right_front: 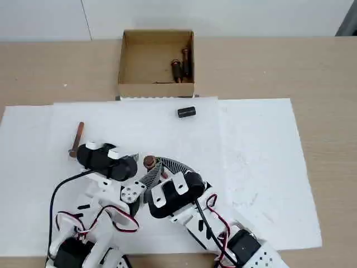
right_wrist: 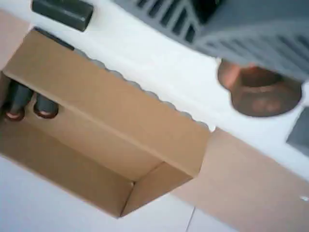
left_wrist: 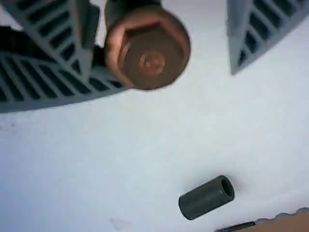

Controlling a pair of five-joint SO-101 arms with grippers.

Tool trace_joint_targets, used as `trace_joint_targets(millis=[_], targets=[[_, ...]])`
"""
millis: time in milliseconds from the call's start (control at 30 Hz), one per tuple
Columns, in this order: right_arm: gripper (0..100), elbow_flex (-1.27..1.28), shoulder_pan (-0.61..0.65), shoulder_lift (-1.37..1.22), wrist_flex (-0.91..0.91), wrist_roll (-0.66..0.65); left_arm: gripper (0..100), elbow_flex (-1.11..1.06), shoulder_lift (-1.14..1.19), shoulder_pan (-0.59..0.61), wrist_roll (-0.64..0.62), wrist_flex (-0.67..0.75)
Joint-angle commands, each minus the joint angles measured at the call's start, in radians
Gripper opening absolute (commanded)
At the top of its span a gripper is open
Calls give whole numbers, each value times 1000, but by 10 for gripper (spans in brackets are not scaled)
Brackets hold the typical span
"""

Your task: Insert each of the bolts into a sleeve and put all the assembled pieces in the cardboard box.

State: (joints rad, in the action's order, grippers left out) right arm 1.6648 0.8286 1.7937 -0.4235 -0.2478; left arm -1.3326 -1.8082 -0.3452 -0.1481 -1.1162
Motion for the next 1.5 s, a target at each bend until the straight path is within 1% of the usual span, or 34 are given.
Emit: trace_joint_targets(millis=[0,267,333,400,500,533,567,633,733,833,900,1033,1267,1400,1467], targets=[[2,-5,-13,21,27,-6,174,76,-5,25,5,-5],[2,12,-19,21,27,-3,173,206,-5,29,5,-5],[2,14,-30,21,27,-2,166,219,-5,46,6,-3],[2,14,-48,21,25,-2,126,219,-5,87,8,2],[2,15,-91,21,25,2,18,219,-6,176,8,3],[2,15,-110,21,24,9,2,219,-6,210,9,3],[2,15,-133,21,16,35,13,216,-6,245,9,3],[2,5,-188,21,-21,106,5,206,-5,313,9,0],[2,-9,-259,21,-94,169,6,131,-5,377,18,0],[2,-74,-300,21,-191,259,6,27,-6,413,86,0],[2,-121,-314,21,-260,302,6,-35,-6,425,115,2],[2,-210,-331,21,-354,318,6,-131,-8,423,118,2],[2,-324,-395,19,-427,315,6,-229,-8,420,118,2],[2,-353,-401,18,-443,308,6,-268,-9,420,118,2],[2,-370,-401,5,-438,281,6,-280,-9,420,118,-3]])
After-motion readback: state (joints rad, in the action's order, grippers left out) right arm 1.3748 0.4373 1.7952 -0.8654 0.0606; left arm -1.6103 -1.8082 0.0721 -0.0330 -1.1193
